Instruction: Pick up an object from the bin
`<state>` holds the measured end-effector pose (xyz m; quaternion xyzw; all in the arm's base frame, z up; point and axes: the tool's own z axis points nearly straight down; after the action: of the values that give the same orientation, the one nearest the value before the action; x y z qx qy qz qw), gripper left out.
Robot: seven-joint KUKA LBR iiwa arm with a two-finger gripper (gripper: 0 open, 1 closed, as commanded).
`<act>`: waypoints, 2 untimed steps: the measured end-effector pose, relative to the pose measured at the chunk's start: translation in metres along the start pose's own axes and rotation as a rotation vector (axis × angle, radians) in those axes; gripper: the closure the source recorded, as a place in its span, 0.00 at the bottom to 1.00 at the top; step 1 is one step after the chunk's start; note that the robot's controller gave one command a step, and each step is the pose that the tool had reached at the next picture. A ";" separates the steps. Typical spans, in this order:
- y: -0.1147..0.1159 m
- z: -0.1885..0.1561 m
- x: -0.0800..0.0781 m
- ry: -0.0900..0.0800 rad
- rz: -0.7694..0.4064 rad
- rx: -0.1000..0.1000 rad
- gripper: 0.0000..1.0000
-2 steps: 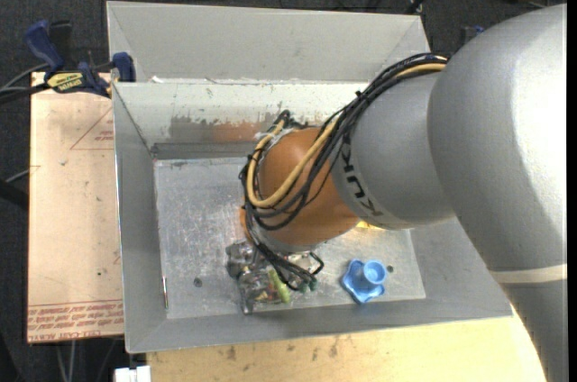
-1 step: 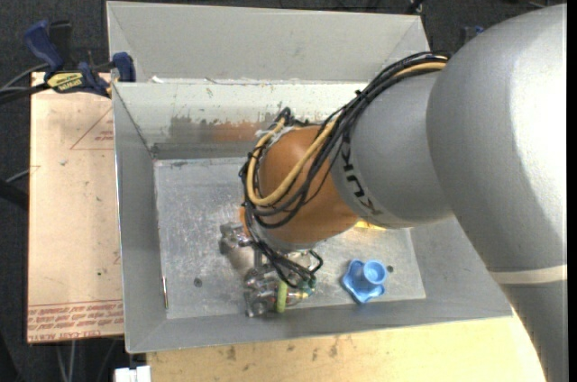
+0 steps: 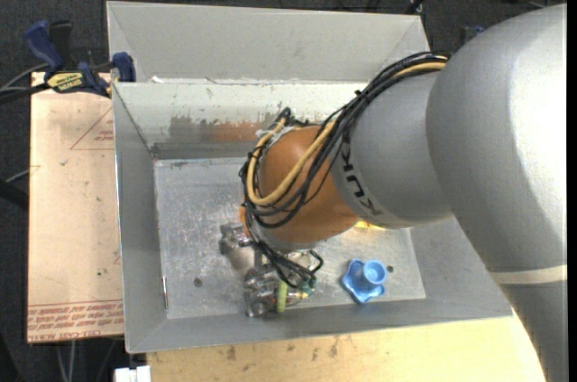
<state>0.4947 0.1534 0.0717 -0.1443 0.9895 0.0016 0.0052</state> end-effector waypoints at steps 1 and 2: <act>-0.035 -0.003 0.013 -0.005 -0.051 -0.001 0.00; -0.057 0.000 0.003 0.007 -0.201 0.000 0.00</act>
Offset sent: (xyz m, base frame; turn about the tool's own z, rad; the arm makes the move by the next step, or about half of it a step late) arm 0.0244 -0.0615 -0.0017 -0.2533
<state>0.5081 0.0974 0.0715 -0.2428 0.9701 0.0004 0.0018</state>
